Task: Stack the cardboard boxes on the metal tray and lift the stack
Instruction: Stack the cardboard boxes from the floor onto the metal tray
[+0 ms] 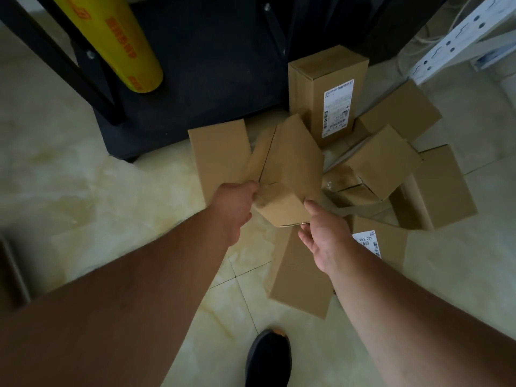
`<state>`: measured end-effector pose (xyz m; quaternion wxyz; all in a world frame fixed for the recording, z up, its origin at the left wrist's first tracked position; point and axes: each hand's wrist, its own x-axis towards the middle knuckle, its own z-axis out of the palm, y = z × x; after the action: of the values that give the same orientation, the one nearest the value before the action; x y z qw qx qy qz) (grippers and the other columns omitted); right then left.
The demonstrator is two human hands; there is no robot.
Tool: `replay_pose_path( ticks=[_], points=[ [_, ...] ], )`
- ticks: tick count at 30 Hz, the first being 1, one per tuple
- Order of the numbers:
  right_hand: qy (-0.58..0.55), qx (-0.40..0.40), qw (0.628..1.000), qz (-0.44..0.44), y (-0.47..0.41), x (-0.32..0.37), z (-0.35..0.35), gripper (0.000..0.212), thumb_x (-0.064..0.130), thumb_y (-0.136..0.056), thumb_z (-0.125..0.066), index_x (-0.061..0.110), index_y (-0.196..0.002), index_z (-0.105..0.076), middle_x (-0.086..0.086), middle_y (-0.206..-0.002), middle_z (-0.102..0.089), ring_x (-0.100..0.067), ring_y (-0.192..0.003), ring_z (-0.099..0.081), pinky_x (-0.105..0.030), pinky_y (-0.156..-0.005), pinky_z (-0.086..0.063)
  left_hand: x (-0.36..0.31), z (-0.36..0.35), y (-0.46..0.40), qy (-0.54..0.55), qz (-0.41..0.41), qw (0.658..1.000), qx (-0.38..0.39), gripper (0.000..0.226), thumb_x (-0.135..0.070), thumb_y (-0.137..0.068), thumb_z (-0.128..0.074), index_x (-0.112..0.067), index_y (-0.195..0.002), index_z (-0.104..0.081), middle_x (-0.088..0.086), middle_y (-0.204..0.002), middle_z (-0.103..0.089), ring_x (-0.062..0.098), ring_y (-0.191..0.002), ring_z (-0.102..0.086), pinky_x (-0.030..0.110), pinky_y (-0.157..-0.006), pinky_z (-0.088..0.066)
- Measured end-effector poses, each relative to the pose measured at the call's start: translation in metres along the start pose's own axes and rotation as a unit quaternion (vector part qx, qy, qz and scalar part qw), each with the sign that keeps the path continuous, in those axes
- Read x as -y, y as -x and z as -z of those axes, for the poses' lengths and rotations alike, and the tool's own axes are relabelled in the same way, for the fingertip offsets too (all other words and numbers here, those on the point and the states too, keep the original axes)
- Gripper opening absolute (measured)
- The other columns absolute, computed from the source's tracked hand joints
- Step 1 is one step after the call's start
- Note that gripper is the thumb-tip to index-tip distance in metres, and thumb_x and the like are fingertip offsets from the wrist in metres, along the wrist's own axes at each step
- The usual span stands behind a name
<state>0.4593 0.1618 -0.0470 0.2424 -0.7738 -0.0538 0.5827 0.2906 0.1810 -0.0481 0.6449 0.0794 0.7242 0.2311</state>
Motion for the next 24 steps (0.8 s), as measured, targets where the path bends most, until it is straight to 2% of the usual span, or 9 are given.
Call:
replay_pose_path(
  ticks=[2, 4, 6, 8, 12, 14, 17, 20, 24],
  points=[
    [-0.005, 0.006, 1.0, 0.021, 0.006, -0.006, 0.002, 0.015, 0.031, -0.096, -0.072, 0.018, -0.096, -0.064, 0.002, -0.098, -0.067, -0.011, -0.094, -0.063, -0.037, -0.104, -0.054, 0.003, 0.011, 0.009, 0.015, -0.005, 1.0, 0.007, 0.008, -0.031, -0.097, -0.066, -0.023, -0.096, -0.066, -0.001, -0.115, -0.067, 0.017, -0.106, -0.064, 0.038, -0.103, -0.055],
    [-0.011, 0.018, 0.999, 0.047, 0.016, -0.012, 0.002, 0.018, 0.027, -0.095, -0.073, 0.013, -0.103, -0.066, 0.0, -0.096, -0.067, -0.011, -0.091, -0.062, -0.039, -0.108, -0.052, 0.007, 0.025, 0.02, 0.025, -0.013, 0.999, 0.017, 0.023, -0.027, -0.096, -0.067, -0.021, -0.118, -0.067, -0.001, -0.122, -0.066, 0.015, -0.107, -0.065, 0.039, -0.104, -0.054],
    [-0.007, 0.03, 0.996, 0.078, 0.03, -0.017, -0.002, 0.038, 0.03, -0.091, -0.077, 0.003, -0.113, -0.063, -0.001, -0.087, -0.062, -0.01, -0.082, -0.057, -0.046, -0.112, -0.048, 0.01, 0.041, 0.03, 0.061, -0.021, 0.998, 0.026, 0.039, -0.019, -0.096, -0.065, -0.024, -0.135, -0.06, -0.001, -0.128, -0.064, 0.016, -0.111, -0.064, 0.037, -0.101, -0.055],
    [0.026, 0.038, 0.992, 0.116, 0.043, -0.023, -0.008, 0.052, 0.041, -0.079, -0.082, 0.001, -0.105, -0.062, -0.001, -0.078, -0.06, -0.013, -0.08, -0.056, -0.051, -0.109, -0.046, 0.014, 0.059, 0.041, 0.087, -0.031, 0.995, 0.04, 0.042, -0.014, -0.098, -0.061, -0.031, -0.136, -0.059, -0.003, -0.132, -0.062, 0.017, -0.118, -0.062, 0.035, -0.095, -0.058],
    [0.088, 0.031, 0.976, 0.195, 0.074, -0.036, -0.029, 0.033, 0.035, -0.087, -0.08, 0.011, -0.102, -0.064, 0.005, -0.081, -0.072, -0.012, -0.08, -0.067, -0.024, -0.078, -0.051, 0.024, 0.092, 0.063, 0.102, -0.03, 0.994, 0.036, 0.034, -0.02, -0.104, -0.053, -0.036, -0.133, -0.062, -0.01, -0.129, -0.062, 0.01, -0.116, -0.059, 0.04, -0.096, -0.058],
    [0.126, 0.03, 0.966, 0.223, 0.09, -0.043, -0.045, 0.034, 0.033, -0.088, -0.079, 0.011, -0.108, -0.063, 0.002, -0.09, -0.075, -0.007, -0.075, -0.068, -0.018, -0.067, -0.046, 0.03, 0.111, 0.074, 0.105, -0.024, 0.994, 0.03, 0.023, -0.042, -0.104, -0.054, -0.038, -0.126, -0.061, -0.013, -0.124, -0.059, 0.009, -0.116, -0.056, 0.043, -0.099, -0.056],
    [0.147, 0.056, 0.958, 0.24, 0.108, -0.059, -0.071, 0.038, 0.026, -0.088, -0.08, 0.011, -0.115, -0.059, 0.001, -0.101, -0.076, 0.002, -0.08, -0.072, -0.008, -0.063, -0.049, 0.044, 0.145, 0.083, 0.091, -0.036, 0.995, 0.026, 0.044, -0.069, -0.09, -0.059, -0.041, -0.124, -0.055, -0.015, -0.128, -0.055, 0.014, -0.124, -0.053, 0.045, -0.103, -0.054],
    [0.171, 0.077, 0.949, 0.253, 0.122, -0.081, -0.095, 0.041, 0.024, -0.087, -0.082, 0.013, -0.117, -0.057, 0.002, -0.106, -0.074, 0.004, -0.087, -0.071, -0.01, -0.07, -0.051, 0.062, 0.179, 0.087, 0.101, -0.036, 0.994, 0.01, 0.07, -0.067, -0.083, -0.07, -0.036, -0.141, -0.045, -0.01, -0.135, -0.054, 0.016, -0.127, -0.052, 0.046, -0.104, -0.053],
    [0.228, 0.119, 0.932, 0.255, 0.136, -0.107, -0.124, 0.048, 0.039, -0.084, -0.08, 0.029, -0.128, -0.064, 0.012, -0.115, -0.076, -0.005, -0.109, -0.07, -0.027, -0.089, -0.055, 0.084, 0.223, 0.093, 0.124, -0.027, 0.992, -0.014, 0.07, -0.063, -0.082, -0.074, -0.037, -0.141, -0.046, -0.007, -0.135, -0.057, 0.02, -0.127, -0.055, 0.046, -0.097, -0.058]
  ],
)
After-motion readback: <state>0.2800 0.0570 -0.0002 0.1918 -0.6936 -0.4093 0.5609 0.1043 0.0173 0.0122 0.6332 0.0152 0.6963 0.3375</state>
